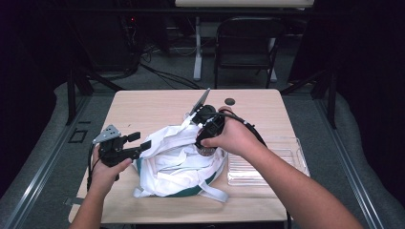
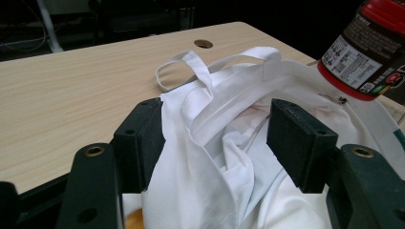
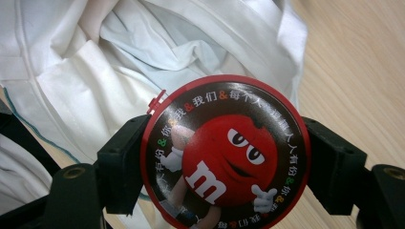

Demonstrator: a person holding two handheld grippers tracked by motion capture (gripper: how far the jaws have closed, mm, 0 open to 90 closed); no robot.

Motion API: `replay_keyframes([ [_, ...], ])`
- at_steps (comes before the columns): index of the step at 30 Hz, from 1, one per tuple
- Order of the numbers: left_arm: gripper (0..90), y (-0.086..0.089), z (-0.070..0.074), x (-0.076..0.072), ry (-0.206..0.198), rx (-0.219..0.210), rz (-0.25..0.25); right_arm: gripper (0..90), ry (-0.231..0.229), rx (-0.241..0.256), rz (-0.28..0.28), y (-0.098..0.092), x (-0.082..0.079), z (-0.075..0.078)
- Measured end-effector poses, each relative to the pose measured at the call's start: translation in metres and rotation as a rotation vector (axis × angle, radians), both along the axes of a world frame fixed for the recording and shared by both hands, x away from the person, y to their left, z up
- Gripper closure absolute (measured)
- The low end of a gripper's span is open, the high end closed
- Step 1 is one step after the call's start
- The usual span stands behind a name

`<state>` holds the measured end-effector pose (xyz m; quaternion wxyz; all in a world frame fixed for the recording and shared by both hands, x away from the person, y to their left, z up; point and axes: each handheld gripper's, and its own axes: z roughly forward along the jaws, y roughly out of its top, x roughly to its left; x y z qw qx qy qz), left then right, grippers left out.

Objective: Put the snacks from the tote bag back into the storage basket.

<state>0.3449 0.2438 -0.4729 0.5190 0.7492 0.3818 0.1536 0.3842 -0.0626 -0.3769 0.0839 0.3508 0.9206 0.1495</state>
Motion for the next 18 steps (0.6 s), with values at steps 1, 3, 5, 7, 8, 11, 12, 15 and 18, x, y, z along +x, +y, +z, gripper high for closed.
replay_keyframes([
  [1,37.4,0.000,0.000,0.000,-0.002,-0.001,0.000,25.1,-0.005,-0.006,0.003,-0.003,0.000,0.001],
  [3,37.4,-0.001,0.000,0.000,-0.003,0.000,0.000,25.1,-0.014,-0.005,-0.008,-0.008,-0.002,0.002],
  [5,37.4,-0.001,0.000,0.000,-0.002,0.001,0.000,25.1,-0.012,-0.006,-0.014,-0.012,-0.003,0.004],
  [7,37.4,-0.001,-0.001,0.000,0.000,0.003,-0.001,25.1,-0.016,0.000,-0.018,-0.018,-0.005,0.006],
  [8,37.4,-0.001,-0.001,0.000,0.000,0.001,-0.001,25.1,-0.018,0.007,-0.023,-0.020,-0.005,0.006],
  [11,37.4,-0.001,-0.001,0.000,0.000,0.000,0.000,25.1,-0.013,-0.002,-0.030,-0.027,-0.008,0.008],
  [12,37.4,-0.001,-0.001,0.000,-0.001,0.000,0.000,25.1,-0.016,-0.007,-0.034,-0.029,-0.009,0.008],
  [15,37.4,-0.001,-0.001,0.000,0.000,0.000,0.000,25.1,-0.016,-0.007,-0.040,-0.037,-0.012,0.007],
  [18,37.4,-0.001,-0.001,0.000,0.000,0.002,-0.002,25.1,-0.016,-0.012,-0.054,-0.044,-0.015,0.007],
])
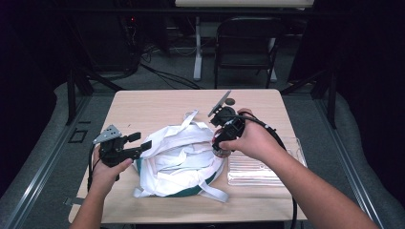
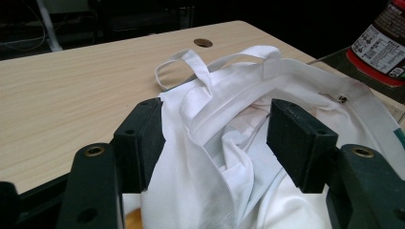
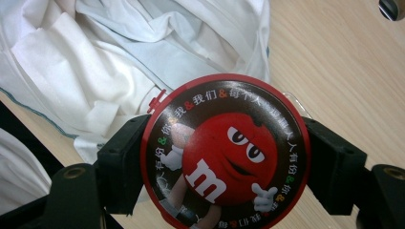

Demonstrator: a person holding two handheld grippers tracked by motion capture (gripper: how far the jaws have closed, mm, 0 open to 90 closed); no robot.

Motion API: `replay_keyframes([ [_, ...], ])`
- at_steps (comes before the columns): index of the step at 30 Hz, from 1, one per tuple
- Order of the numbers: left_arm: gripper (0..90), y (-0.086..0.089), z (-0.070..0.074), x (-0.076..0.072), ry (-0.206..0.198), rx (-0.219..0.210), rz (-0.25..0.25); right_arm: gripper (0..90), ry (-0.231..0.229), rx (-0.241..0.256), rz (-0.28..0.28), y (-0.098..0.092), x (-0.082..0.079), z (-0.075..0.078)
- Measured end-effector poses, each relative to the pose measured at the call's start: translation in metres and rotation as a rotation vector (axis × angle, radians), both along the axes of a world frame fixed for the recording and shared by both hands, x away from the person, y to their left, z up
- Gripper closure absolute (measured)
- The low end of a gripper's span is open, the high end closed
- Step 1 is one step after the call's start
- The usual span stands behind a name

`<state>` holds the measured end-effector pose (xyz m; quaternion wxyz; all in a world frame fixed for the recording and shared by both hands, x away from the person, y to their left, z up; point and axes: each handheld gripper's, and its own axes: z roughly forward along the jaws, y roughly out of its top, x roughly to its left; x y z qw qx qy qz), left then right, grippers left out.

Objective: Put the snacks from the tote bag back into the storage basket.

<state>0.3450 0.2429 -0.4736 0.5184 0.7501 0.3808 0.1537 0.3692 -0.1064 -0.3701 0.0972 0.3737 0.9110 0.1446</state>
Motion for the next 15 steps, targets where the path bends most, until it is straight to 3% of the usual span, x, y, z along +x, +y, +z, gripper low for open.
replay_keyframes([
  [15,37.4,-0.001,0.000,0.000,0.000,-0.002,0.001,25.1,-0.002,-0.011,-0.052,-0.036,-0.010,-0.001],
])
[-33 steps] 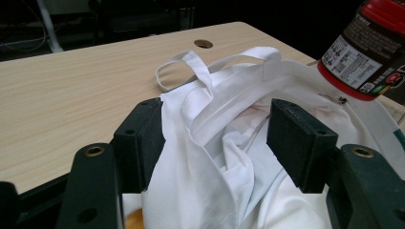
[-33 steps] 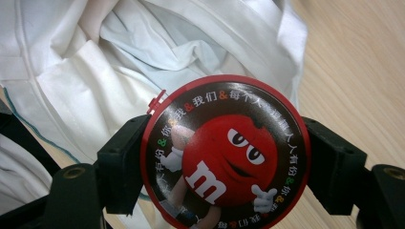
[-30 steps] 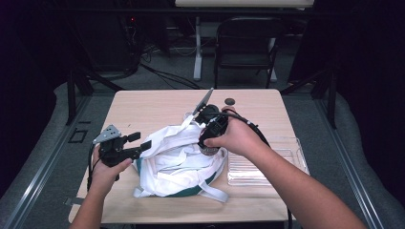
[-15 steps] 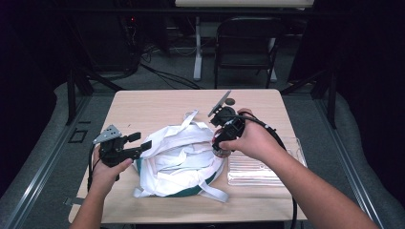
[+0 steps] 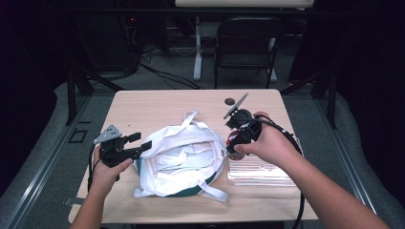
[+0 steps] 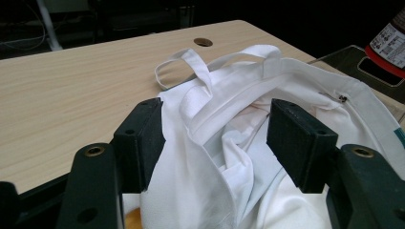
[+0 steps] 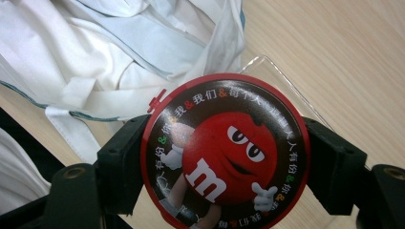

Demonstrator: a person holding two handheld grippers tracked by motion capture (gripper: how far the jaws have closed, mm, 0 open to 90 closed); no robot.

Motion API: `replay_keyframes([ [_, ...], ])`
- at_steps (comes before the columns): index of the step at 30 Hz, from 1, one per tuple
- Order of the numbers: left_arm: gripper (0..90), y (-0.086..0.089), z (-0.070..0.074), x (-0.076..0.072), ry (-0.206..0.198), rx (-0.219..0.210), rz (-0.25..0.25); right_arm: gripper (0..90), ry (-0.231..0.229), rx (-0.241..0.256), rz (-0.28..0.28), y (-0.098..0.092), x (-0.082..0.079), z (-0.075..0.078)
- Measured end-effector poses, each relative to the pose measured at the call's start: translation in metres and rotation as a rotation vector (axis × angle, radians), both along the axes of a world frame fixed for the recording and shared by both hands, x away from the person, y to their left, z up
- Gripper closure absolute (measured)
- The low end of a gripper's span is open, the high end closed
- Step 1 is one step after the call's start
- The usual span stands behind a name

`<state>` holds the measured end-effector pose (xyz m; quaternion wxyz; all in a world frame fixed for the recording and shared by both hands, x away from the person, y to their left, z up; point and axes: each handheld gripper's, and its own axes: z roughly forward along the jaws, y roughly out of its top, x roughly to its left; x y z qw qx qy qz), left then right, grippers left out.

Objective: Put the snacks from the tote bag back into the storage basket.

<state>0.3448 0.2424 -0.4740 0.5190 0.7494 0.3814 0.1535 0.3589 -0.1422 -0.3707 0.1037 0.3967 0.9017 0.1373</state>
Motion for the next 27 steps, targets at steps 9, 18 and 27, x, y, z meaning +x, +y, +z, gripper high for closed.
replay_keyframes([
  [9,37.4,0.000,0.000,0.000,0.002,0.002,0.002,25.1,0.005,-0.012,-0.030,-0.018,-0.006,-0.001],
  [18,37.4,0.000,0.000,0.000,0.005,0.006,0.001,25.1,0.010,-0.010,-0.048,-0.026,-0.006,-0.003],
  [27,37.4,0.000,0.000,0.000,0.001,0.001,0.001,25.1,0.013,-0.019,-0.048,-0.024,-0.005,-0.008],
])
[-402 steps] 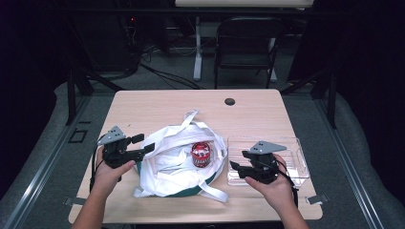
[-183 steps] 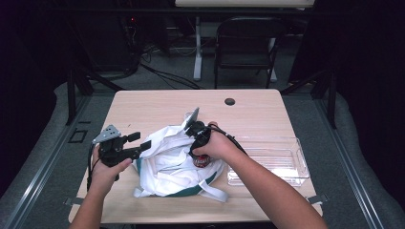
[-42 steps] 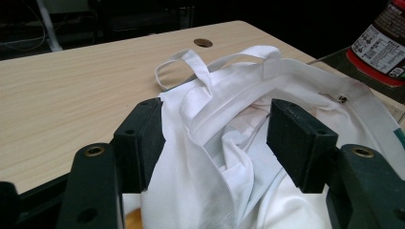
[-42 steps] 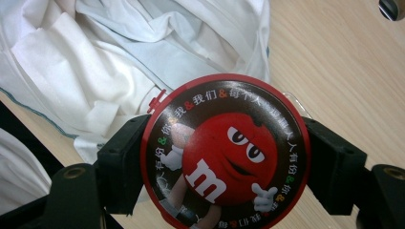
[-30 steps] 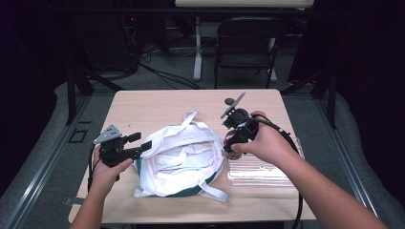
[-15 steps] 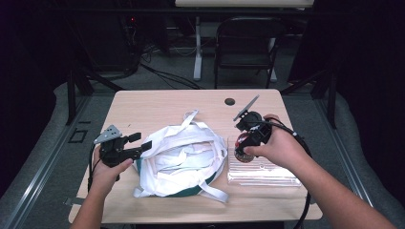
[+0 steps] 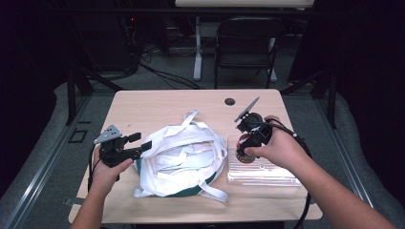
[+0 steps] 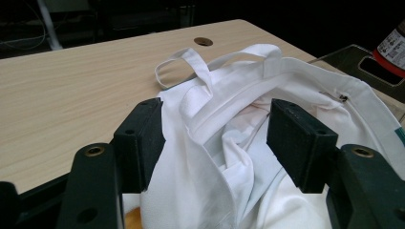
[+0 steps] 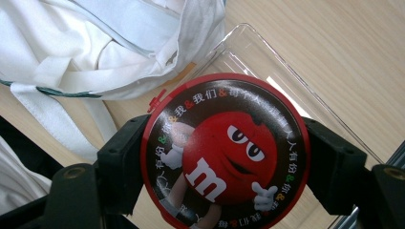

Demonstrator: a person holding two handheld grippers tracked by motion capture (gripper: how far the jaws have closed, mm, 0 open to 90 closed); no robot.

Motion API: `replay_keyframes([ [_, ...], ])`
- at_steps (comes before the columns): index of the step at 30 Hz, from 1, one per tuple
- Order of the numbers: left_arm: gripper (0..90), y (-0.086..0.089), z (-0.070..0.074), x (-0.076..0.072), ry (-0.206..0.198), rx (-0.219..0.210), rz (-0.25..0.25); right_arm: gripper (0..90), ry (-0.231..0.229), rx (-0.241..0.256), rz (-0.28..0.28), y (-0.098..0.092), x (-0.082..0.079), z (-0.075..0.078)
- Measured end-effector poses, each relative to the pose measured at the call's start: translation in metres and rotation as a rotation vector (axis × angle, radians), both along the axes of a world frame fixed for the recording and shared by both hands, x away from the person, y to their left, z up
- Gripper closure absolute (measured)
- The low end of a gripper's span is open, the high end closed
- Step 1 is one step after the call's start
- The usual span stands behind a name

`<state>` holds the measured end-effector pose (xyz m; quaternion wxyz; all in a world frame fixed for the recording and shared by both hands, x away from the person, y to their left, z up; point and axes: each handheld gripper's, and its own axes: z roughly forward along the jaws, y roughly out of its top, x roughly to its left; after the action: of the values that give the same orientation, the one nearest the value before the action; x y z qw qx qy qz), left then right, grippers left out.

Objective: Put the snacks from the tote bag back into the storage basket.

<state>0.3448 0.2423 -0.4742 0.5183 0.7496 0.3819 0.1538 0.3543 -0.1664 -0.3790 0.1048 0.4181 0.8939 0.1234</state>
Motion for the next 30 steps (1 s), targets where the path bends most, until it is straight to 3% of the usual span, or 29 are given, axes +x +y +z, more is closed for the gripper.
replay_keyframes([
  [30,37.4,0.000,0.000,0.000,0.002,0.003,0.001,25.1,0.036,-0.014,-0.009,0.005,0.011,-0.029],
])
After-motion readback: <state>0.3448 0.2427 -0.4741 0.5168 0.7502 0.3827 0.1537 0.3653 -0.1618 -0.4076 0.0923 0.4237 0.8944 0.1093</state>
